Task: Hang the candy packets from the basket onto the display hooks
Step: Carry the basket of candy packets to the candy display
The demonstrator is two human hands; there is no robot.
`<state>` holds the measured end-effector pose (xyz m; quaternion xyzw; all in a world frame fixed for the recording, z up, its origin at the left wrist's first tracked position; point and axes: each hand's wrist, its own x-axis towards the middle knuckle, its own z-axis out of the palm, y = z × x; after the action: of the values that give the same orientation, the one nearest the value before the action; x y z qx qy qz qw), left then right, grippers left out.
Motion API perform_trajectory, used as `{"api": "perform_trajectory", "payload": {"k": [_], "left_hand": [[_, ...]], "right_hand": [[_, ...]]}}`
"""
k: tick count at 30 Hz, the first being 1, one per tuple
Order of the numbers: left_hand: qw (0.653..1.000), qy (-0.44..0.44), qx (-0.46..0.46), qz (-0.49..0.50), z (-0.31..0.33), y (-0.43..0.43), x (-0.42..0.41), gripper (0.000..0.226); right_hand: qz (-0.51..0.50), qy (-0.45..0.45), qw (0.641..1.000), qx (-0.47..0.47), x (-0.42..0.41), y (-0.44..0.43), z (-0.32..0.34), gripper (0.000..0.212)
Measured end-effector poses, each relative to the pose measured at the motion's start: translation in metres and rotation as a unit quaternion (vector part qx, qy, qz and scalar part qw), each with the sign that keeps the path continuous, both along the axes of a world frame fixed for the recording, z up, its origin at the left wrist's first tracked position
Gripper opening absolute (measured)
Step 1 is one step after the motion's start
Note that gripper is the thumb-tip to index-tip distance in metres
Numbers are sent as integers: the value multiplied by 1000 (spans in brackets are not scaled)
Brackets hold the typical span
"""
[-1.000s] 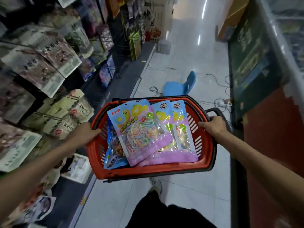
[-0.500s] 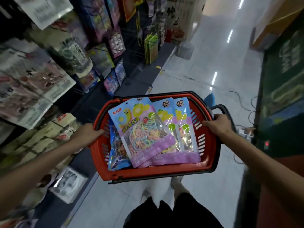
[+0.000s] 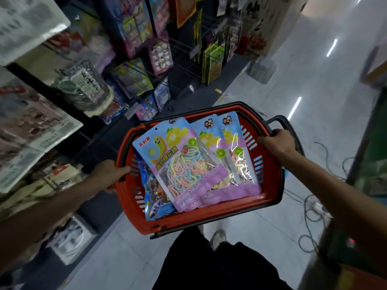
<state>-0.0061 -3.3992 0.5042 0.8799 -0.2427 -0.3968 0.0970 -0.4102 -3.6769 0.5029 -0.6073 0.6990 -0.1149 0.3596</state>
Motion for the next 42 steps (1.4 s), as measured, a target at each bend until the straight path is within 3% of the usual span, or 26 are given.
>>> {"api": "perform_trajectory", "payload": {"k": [11, 23, 42], "left_hand": [[997, 60, 6, 44, 2, -86, 59, 36], [990, 123, 19, 69, -14, -107, 75, 31], [978, 118, 34, 170, -57, -140, 50, 36]], "right_hand": [[1, -9, 1000, -17, 85, -117, 18, 22], [41, -2, 999, -1, 123, -171, 23, 31], [156, 33, 986, 51, 139, -249, -21, 30]]}}
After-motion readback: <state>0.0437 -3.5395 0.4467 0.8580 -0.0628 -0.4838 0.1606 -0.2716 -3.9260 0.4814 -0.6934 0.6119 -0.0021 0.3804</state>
